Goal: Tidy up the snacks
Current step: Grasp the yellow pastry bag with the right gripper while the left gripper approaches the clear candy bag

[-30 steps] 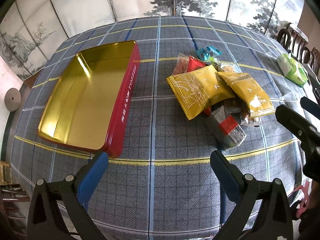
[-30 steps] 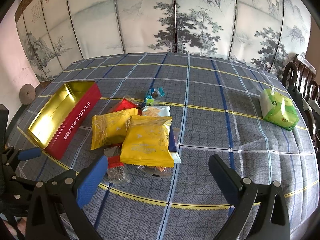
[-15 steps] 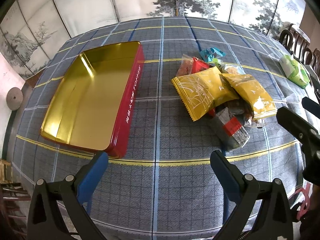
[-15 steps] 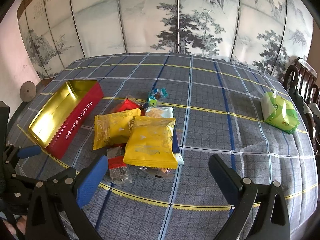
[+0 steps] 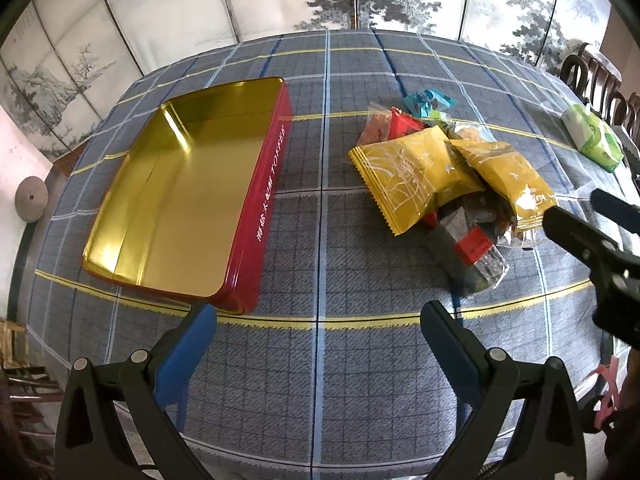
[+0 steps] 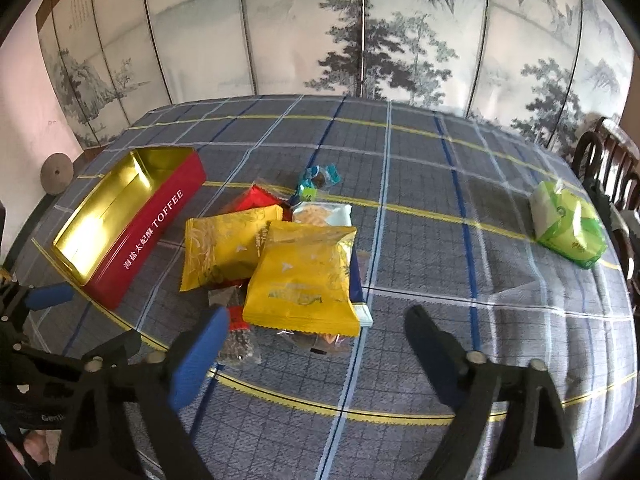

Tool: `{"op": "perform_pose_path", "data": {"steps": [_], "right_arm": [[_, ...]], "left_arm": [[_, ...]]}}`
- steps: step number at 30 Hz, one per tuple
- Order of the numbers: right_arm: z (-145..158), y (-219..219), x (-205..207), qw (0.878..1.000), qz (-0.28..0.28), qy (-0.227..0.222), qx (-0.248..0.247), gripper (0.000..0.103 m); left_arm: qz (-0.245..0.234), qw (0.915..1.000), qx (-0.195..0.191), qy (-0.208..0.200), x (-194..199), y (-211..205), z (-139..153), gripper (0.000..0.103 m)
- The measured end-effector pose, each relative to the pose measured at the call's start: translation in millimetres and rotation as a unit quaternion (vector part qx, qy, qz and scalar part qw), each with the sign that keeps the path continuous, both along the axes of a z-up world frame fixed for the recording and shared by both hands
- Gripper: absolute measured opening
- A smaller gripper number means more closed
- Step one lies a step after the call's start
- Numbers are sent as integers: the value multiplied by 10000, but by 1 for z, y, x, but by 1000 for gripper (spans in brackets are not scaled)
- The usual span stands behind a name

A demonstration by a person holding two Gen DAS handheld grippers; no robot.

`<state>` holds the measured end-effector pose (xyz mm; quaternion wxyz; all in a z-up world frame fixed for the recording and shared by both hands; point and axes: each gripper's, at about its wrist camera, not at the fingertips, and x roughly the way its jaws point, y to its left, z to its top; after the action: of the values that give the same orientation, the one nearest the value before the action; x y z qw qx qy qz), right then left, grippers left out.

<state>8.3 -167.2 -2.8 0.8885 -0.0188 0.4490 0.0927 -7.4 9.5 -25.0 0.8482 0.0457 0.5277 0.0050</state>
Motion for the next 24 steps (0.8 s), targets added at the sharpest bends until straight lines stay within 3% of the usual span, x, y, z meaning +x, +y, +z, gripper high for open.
{"op": "perform_pose_path", "data": {"steps": [11,13,17,19,24], "right_arm": [[-10,12,35,9998,94,195,34,88],[-14,13,40,9996,104,270,51,79],[-24,13,49,9989,85,432,138,77],[-27,11,52,9987,99,479,171,67],[-29,8,54,9986,93,472,219,65]], "left_arm": [[-37,10000,22,42,4,-3,-4,101],[-31,10000,43,57,5,-3,-5,101],[-11,10000,59,62,7,-3,-6,101],[-10,10000,68,61,9,-4,-6,101],[-8,9999,82,104,12,-6,-9,101]]}}
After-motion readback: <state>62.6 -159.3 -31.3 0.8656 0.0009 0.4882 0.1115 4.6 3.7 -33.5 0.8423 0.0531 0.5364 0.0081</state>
